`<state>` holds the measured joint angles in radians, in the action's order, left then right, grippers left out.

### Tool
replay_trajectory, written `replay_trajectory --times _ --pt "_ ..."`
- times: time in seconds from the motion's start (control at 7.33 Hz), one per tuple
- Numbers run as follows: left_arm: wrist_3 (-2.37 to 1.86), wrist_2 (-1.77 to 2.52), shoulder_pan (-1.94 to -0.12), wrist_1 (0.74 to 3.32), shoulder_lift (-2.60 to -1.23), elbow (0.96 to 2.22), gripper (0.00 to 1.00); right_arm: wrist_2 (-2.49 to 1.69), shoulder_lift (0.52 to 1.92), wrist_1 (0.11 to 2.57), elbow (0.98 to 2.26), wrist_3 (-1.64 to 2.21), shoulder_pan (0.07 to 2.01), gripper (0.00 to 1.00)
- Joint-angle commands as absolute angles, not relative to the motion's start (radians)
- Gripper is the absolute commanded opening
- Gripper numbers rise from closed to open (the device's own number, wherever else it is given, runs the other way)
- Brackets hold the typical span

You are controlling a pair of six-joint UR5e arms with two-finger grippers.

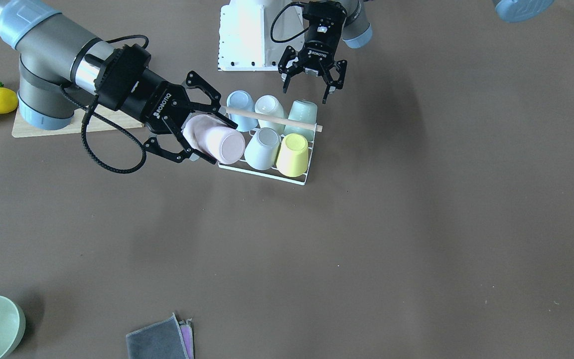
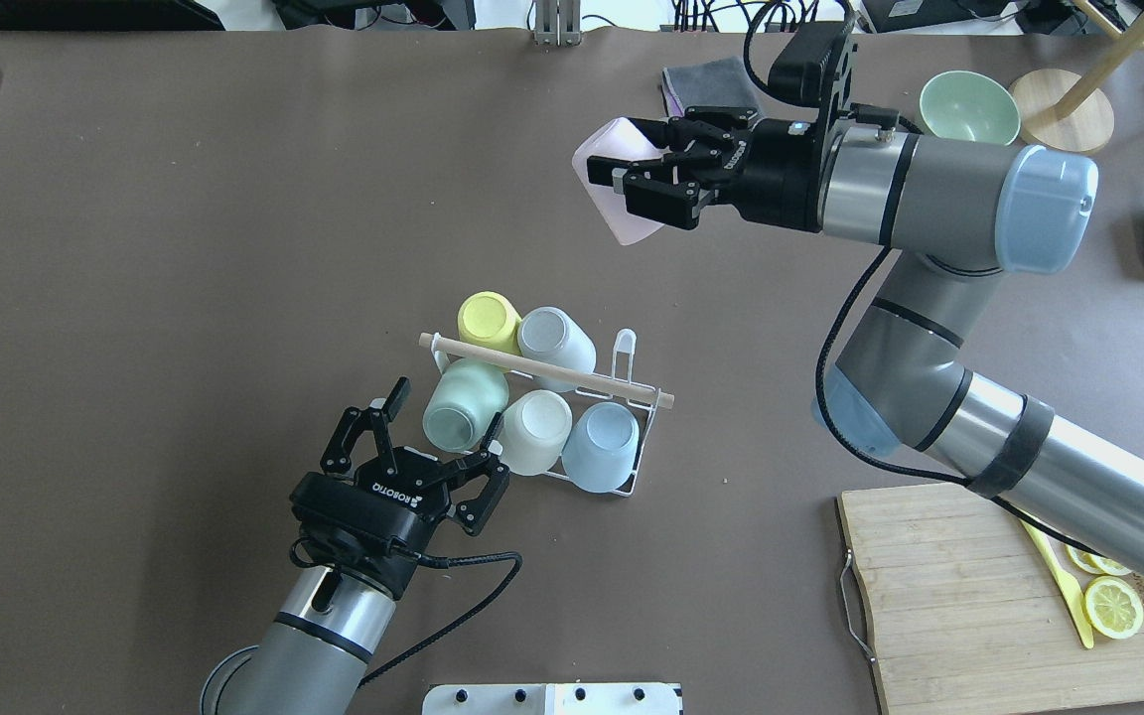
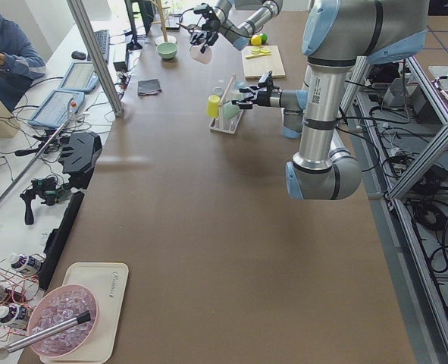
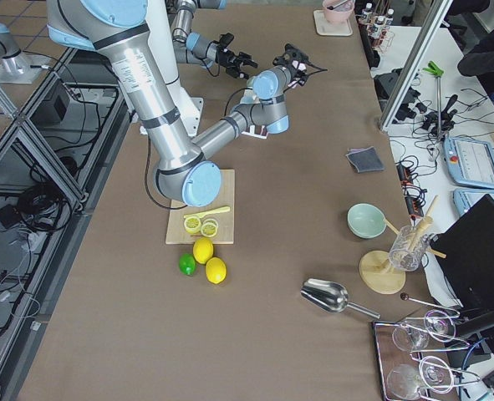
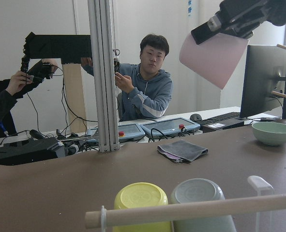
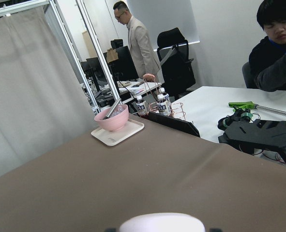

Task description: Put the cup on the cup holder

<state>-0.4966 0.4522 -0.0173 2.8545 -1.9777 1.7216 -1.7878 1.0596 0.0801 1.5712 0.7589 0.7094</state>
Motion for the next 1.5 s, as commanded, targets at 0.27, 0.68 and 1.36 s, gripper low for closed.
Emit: replay_trajectory --times 0.27,0.68,1.36 --pt "-0.495 0.884 -0.266 2.736 -1.911 1.876 0.98 -1.646 1.085 -0.251 1.423 0.752 0.597 0.0" --pt "-0.523 1.26 -0.515 2.509 -1.872 1.876 0.98 -1.638 1.063 -0.325 1.37 0.753 0.588 0.0" --pt "-0.592 2.06 -1.065 1.9 -1.803 1.862 0.98 -1.736 1.051 -0.391 1.33 0.782 0.581 0.0"
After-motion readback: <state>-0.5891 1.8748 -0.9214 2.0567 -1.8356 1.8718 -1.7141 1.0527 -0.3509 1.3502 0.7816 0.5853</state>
